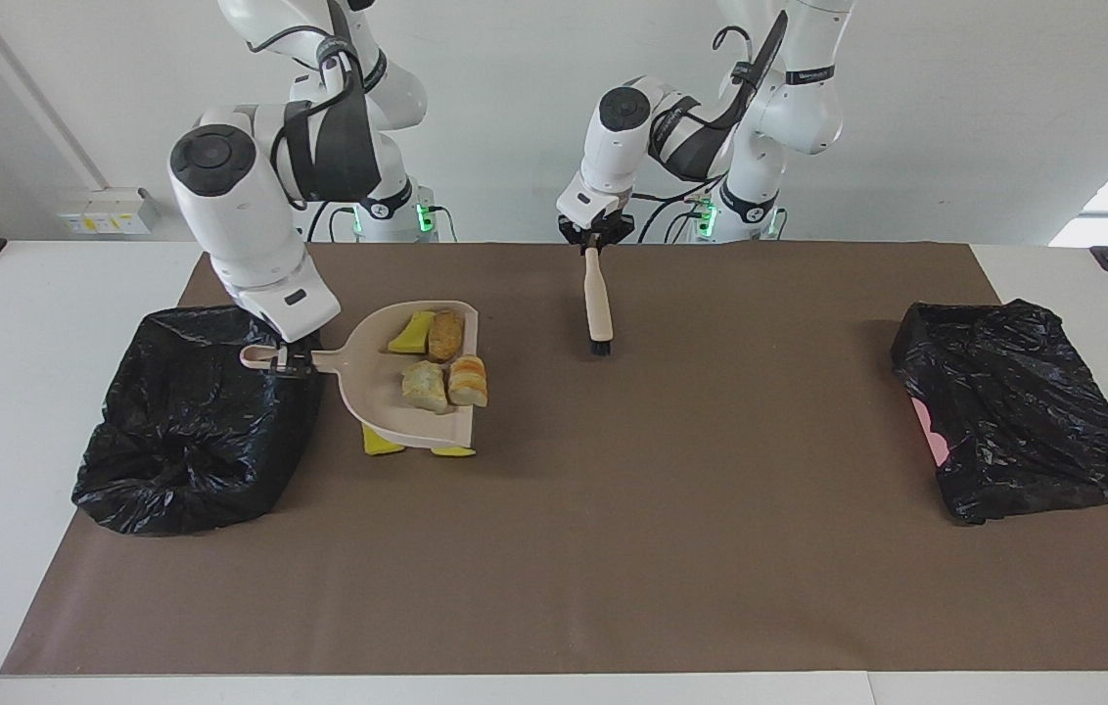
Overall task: Sweep and dump trash in bin
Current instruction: 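Carry the loaded dustpan with the right gripper to the nearby trash bag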
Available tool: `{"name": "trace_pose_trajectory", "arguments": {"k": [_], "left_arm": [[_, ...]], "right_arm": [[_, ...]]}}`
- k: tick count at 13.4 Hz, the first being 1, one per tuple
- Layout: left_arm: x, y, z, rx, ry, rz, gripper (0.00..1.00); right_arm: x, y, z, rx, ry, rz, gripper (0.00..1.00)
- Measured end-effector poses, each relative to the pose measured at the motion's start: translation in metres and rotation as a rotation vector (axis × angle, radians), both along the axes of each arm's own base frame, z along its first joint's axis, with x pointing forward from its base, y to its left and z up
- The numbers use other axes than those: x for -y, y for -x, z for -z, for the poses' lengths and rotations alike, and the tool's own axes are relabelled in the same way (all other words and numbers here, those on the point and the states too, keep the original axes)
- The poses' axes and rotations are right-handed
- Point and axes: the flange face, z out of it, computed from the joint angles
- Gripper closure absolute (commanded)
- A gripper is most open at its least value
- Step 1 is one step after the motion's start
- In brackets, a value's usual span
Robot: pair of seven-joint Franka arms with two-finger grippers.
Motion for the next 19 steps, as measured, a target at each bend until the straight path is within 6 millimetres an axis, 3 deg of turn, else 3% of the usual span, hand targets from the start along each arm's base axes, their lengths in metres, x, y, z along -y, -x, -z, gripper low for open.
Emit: {"name": "trace_pose_trajectory", "arguments": {"k": [5, 8, 10, 11, 14, 15, 19], "left_arm": [[0.005, -0.005, 0.003, 0.022, 0.028, -0.028, 0.99], [0.012, -0.003, 0.013, 0.03, 0.035, -0.028, 0.93], [0.012, -0.003, 0.015, 0.03, 0.034, -0.029, 0.72], [0.012, -0.003, 0.016, 0.029, 0.033, -0.029, 0.57], [0.012, -0.003, 0.017, 0.03, 0.033, -0.029, 0.28], [0.012, -0.005, 0.017, 0.032, 0.036, -0.032, 0.02], [0.003, -0.021, 0.015, 0.034, 0.039, -0.072, 0.0]], "right_arm": [[0.084, 0.008, -0.026, 0.037, 0.004, 0.074, 1.0], [0.138, 0.019, -0.038, 0.042, 0.052, 0.062, 1.0], [0.17, 0.027, -0.04, 0.031, 0.083, 0.052, 1.0], [0.184, 0.029, -0.041, 0.029, 0.117, 0.05, 1.0], [0.202, 0.028, -0.049, 0.052, 0.256, 0.021, 1.0], [0.206, 0.028, -0.051, 0.054, 0.291, 0.014, 1.0], [0.227, 0.034, -0.051, 0.058, 0.412, -0.008, 1.0]]}}
